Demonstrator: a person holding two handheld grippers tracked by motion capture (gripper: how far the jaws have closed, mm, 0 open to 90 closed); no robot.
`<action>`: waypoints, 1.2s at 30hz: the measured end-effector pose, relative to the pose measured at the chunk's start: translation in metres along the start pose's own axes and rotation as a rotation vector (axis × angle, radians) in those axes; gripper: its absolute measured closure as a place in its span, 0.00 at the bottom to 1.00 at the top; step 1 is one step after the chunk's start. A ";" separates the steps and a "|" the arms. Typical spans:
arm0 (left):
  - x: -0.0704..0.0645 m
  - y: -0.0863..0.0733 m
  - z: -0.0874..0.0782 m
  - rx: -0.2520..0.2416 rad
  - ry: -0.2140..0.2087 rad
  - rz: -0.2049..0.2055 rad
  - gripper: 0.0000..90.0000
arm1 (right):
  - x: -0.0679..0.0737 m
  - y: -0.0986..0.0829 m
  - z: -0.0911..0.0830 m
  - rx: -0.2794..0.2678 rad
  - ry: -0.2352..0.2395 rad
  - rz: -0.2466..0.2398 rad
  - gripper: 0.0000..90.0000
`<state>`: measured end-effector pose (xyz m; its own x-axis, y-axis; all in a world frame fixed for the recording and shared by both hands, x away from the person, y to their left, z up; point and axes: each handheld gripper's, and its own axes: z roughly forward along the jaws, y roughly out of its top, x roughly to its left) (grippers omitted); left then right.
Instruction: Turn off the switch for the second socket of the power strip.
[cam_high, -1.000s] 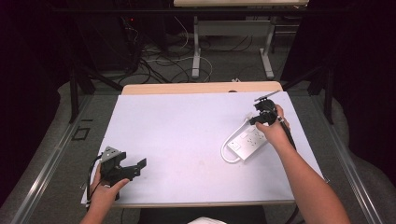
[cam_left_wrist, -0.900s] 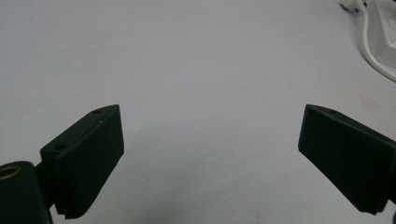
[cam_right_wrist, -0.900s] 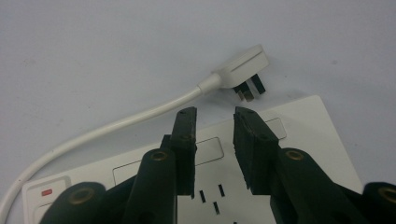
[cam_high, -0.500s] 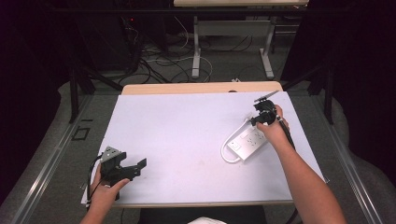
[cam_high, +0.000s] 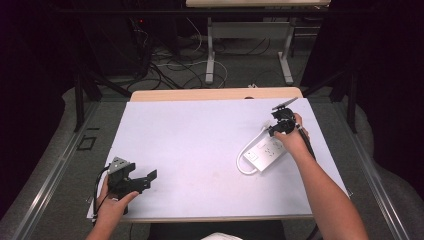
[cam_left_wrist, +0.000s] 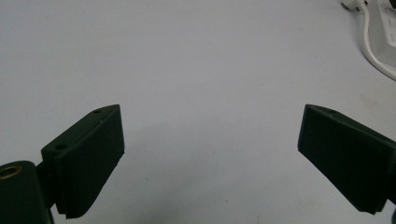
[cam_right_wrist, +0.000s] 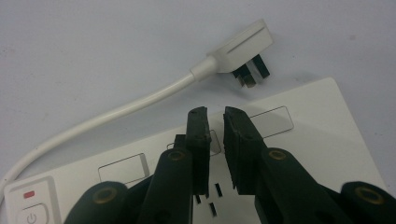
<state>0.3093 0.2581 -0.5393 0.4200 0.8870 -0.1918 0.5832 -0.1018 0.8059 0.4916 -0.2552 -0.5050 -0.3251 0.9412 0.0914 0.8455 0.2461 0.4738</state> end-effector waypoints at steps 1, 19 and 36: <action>0.000 0.000 0.000 0.000 0.000 0.000 0.08 | 0.000 0.000 0.000 0.003 0.002 0.003 0.90; 0.000 0.000 0.000 0.000 0.000 0.000 0.08 | -0.002 0.000 0.003 0.019 0.016 0.012 0.96; 0.000 0.000 0.000 0.001 -0.001 0.002 0.08 | -0.001 0.000 0.003 0.024 0.005 0.007 1.00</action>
<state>0.3093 0.2580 -0.5393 0.4216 0.8864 -0.1912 0.5834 -0.1038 0.8055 0.4933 -0.2552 -0.5076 -0.3214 0.9418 0.0984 0.8576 0.2454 0.4519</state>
